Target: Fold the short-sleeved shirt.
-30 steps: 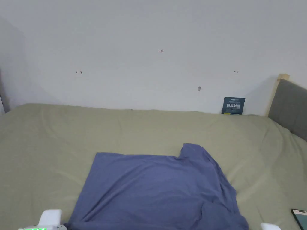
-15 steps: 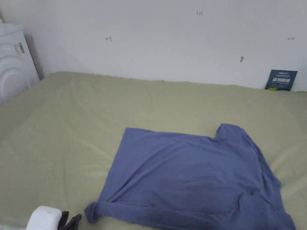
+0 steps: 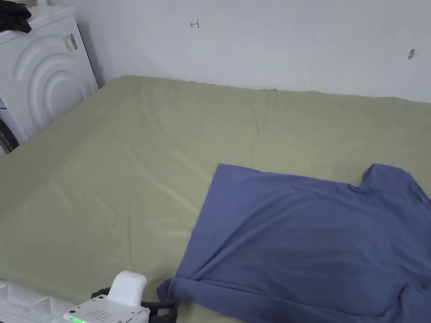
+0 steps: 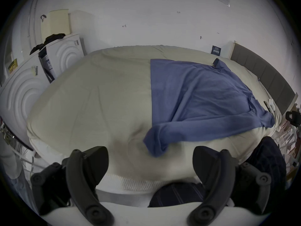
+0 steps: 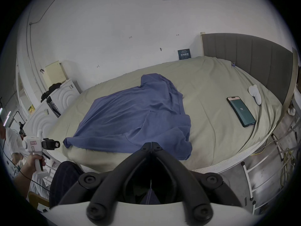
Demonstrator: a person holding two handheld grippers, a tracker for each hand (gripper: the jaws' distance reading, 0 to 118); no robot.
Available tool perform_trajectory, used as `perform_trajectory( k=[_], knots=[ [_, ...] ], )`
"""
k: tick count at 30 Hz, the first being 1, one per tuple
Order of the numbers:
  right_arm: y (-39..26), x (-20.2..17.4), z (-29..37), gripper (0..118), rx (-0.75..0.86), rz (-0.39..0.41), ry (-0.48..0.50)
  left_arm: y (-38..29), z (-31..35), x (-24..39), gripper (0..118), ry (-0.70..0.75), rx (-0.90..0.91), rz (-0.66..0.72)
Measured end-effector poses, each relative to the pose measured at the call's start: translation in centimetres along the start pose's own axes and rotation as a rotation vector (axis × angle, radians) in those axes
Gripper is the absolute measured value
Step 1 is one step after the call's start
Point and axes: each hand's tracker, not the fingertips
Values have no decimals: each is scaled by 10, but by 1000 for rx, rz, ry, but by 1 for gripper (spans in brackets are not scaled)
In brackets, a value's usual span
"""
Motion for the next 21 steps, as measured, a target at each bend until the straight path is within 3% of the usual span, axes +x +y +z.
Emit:
perform_trajectory(
  k=[6, 8, 9, 11, 12, 21],
  knots=[
    [2, 10, -4, 0, -22, -25, -35, 11, -36, -1, 102, -25, -48, -11],
    [3, 11, -4, 0, -30, -31, -48, 12, -42, 1, 95, -41, -63, -29],
    [3, 13, -5, 0, -35, -37, -52, 13, -43, 4, 79, -49, -70, -34],
    [1, 18, -7, 0, -39, -48, -55, 15, -47, 6, 25, -84, -106, -11],
    [1, 19, -8, 0, -42, -52, -57, 15, -50, 6, 12, -77, -116, 0],
    [-3, 20, -22, 0, -95, -24, -87, 14, -41, 22, 6, -26, -76, -21]
  ],
)
